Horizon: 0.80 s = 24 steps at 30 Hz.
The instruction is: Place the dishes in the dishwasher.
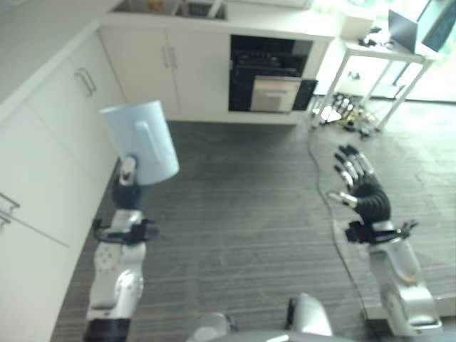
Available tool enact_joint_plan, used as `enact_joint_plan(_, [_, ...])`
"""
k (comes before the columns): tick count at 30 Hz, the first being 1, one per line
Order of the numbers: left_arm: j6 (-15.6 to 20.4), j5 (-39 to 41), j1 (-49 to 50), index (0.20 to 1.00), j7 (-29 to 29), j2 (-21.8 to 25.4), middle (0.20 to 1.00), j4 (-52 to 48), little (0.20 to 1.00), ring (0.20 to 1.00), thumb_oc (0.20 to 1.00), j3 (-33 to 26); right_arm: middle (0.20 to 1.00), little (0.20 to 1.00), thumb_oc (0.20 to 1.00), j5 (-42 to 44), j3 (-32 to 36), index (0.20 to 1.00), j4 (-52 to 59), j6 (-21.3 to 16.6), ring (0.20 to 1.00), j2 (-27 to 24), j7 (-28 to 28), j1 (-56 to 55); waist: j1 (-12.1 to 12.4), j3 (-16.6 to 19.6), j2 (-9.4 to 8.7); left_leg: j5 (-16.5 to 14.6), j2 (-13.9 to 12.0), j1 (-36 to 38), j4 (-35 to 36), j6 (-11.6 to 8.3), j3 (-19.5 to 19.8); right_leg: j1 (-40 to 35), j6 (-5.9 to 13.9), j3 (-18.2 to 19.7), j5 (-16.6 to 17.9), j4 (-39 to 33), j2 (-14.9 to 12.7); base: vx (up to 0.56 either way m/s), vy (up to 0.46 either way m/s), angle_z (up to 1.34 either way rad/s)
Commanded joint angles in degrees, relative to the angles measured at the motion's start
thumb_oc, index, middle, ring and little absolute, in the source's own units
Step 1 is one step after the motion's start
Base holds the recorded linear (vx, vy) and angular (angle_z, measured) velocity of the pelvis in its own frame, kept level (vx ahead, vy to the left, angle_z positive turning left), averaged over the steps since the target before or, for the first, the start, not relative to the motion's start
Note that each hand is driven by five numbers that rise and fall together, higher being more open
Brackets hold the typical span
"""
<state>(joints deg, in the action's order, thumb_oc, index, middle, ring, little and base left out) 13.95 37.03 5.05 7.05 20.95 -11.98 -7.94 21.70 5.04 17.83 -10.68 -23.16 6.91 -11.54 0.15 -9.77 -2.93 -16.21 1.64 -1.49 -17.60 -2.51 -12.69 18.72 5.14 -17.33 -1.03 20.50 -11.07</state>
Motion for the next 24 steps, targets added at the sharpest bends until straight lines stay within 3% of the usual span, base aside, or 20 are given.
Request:
enact_joint_plan(1, [2.6, -2.7, 0.0, 0.200, 0.3, 2.9, 0.200, -7.7, 0.200, 0.200, 0.200, 0.3, 1.000, 1.000, 1.000, 3.3, 2.9, 1.000, 1.0, -4.0, 1.000, -0.3, 1.3, 3.0, -3.8, -0.9, -0.91, -0.5, -3.8, 1.8, 0.4, 1.66, 5.9, 0.2, 6.21, 5.1, 3.5, -3.3, -6.1, 0.37, -0.316, 0.26])
enact_joint_plan(5, [3.6, -2.3, 1.7, 0.200, 0.6, 2.8, 0.200, -8.3, 0.200, 0.200, 0.200, 1.3, 1.000, 1.000, 1.000, 2.6, 2.2, 1.000, 1.6, -4.3, 1.000, -0.3, 0.4, 1.7, -4.6, 0.6, -1.65, -3.2, -3.3, 5.2, 0.4, 1.44, 6.4, 0.7, 6.91, 7.9, 4.0, -3.3, -6.5, 0.40, -0.342, 0.20])
enact_joint_plan(8, [2.6, -1.0, 1.4, 0.200, 0.2, 2.3, 0.200, -8.7, 0.200, 0.200, 0.200, 1.7, 1.000, 1.000, 1.000, 2.5, 1.5, 1.000, 1.4, -3.0, 1.000, -1.2, -1.2, 3.9, -5.5, 2.5, -1.15, -4.4, -4.6, 8.9, 0.4, -0.04, 7.3, -0.7, 6.54, 8.9, 3.9, -3.3, -4.2, 0.38, -0.368, 0.23])
enact_joint_plan(9, [2.8, -0.7, 1.4, 0.200, 0.2, 2.1, 0.200, -8.8, 0.200, 0.200, 0.200, 1.8, 1.000, 1.000, 1.000, 2.7, 1.5, 1.000, 1.4, -2.9, 1.000, -1.4, -1.4, 4.3, -5.8, 2.9, -0.75, -3.0, -5.4, 9.8, 0.4, -0.71, 7.3, -0.9, 6.01, 8.7, 3.5, -3.3, -3.3, 0.54, -0.548, 0.24])
enact_joint_plan(10, [3.1, -0.3, 2.2, 0.200, -0.2, 1.6, 0.200, -9.2, 0.200, 0.200, 0.200, 1.7, 1.000, 1.000, 1.000, 3.8, 1.9, 1.000, 1.7, -2.5, 1.000, -2.1, -0.7, 4.1, -6.1, 3.8, 0.64, 8.1, -8.5, 11.1, 0.4, -3.56, 6.4, -2.7, 3.20, 8.4, 0.9, -3.3, 0.1, 0.46, -0.491, 0.14])
enact_joint_plan(12, [3.3, -0.4, 3.1, 0.200, -0.4, 1.2, 0.200, -9.3, 0.200, 0.200, 0.200, 1.5, 1.000, 1.000, 1.000, 4.5, 2.3, 1.000, 2.1, -2.1, 1.000, -2.5, 0.7, 3.3, -5.9, 4.2, 0.42, 15.5, -8.7, 12.2, 0.4, -4.99, 6.6, -4.3, 1.42, 9.1, -0.9, -3.3, 1.7, 0.38, -0.422, -0.68])
enact_joint_plan(13, [3.7, -0.4, 3.7, 0.200, -0.3, 0.6, 0.200, -9.1, 0.200, 0.200, 0.200, 1.3, 1.000, 1.000, 1.000, 4.4, 2.3, 1.000, 2.2, -1.9, 1.000, -2.7, 2.1, 2.6, -5.6, 3.9, -0.28, 18.3, -8.5, 9.7, -5.9, -5.51, 6.0, -6.1, -0.12, 9.7, -2.5, -3.3, 2.6, 0.30, -0.367, -1.06])
enact_joint_plan(14, [3.9, -0.4, 4.0, 0.200, -0.1, 0.1, 0.200, -8.9, 0.200, 0.200, 0.200, 1.4, 1.000, 1.000, 1.000, 4.0, 2.3, 1.000, 1.9, -2.0, 1.000, -2.7, 2.6, 2.2, -5.3, 3.4, -0.90, 18.9, -8.7, 5.9, -11.8, -5.42, 5.0, -7.4, -1.14, 9.8, -3.3, -3.3, 2.8, 0.29, -0.366, -1.00])
enact_joint_plan(16, [3.9, -0.2, 3.4, 0.200, 0.3, -0.4, 0.200, -7.7, 0.200, 0.200, 0.200, 1.8, 1.000, 1.000, 1.000, 3.8, 2.0, 1.000, 0.8, -1.5, 1.000, -3.0, 1.9, 2.7, -4.1, 2.1, -1.83, 15.7, -7.7, -0.6, -14.3, -3.37, 4.3, -9.7, -1.40, 9.5, -4.4, -3.3, 2.7, 0.27, -0.158, -0.54])
enact_joint_plan(17, [3.9, 0.3, 4.2, 0.200, 0.8, -0.5, 0.200, -7.4, 0.200, 0.200, 0.200, 1.6, 1.000, 1.000, 1.000, 4.4, 2.2, 1.000, 0.2, -0.7, 1.000, -3.3, 2.5, 3.1, -3.1, 1.4, -1.44, 13.2, -5.7, 0.0, -6.1, -1.82, 3.1, -11.3, -0.36, 9.8, -5.9, -3.3, 3.3, 0.36, 0.112, -0.45])
enact_joint_plan(18, [4.6, 1.4, 5.2, 0.200, 1.5, -0.3, 0.200, -6.9, 0.200, 0.200, 0.200, 1.2, 1.000, 1.000, 1.000, 3.2, 1.9, 1.000, 0.1, -0.6, 1.000, -2.4, 3.3, 3.0, -2.7, 0.6, 0.84, 11.0, -7.2, -3.6, 0.4, -2.06, 2.5, -12.8, 0.50, 10.3, -7.3, -3.3, 5.8, 0.33, 0.143, -0.76])
enact_joint_plan(20, [5.3, 1.9, 5.8, 0.200, 1.6, -0.6, 0.200, -6.6, 0.200, 0.200, 0.200, 1.3, 1.000, 1.000, 1.000, 1.9, 1.6, 1.000, 0.3, -0.9, 1.000, -1.8, 4.1, 2.2, -2.0, 0.3, 2.48, 10.4, -8.8, -8.9, 0.4, -3.15, 4.1, -14.5, 0.82, 10.7, -8.9, -3.3, 7.8, 0.25, 0.150, -0.99])
enact_joint_plan(22, [6.3, 1.6, 6.0, 0.200, 1.5, -1.0, 0.200, -6.2, 0.200, 0.200, 0.200, 1.9, 1.000, 1.000, 1.000, 2.0, 1.6, 1.000, 0.8, -1.0, 1.000, -2.3, 4.7, 1.3, -1.1, 0.1, 2.83, 12.6, -9.9, -12.0, 0.4, -3.75, 4.7, -16.8, 0.40, 11.2, -10.9, -3.3, 9.0, 0.26, 0.128, -0.15])
enact_joint_plan(24, [6.8, 0.8, 5.9, 0.200, 1.2, -1.3, 0.200, -6.1, 0.200, 0.200, 0.200, 2.3, 1.000, 1.000, 1.000, 3.0, 1.8, 1.000, 1.4, -0.9, 1.000, -3.2, 5.2, 0.7, -0.4, 0.3, 2.64, 12.8, -10.8, -13.4, 0.4, -3.45, 3.9, -18.9, 0.47, 10.8, -12.7, -3.3, 8.7, 0.23, 0.181, 0.11])
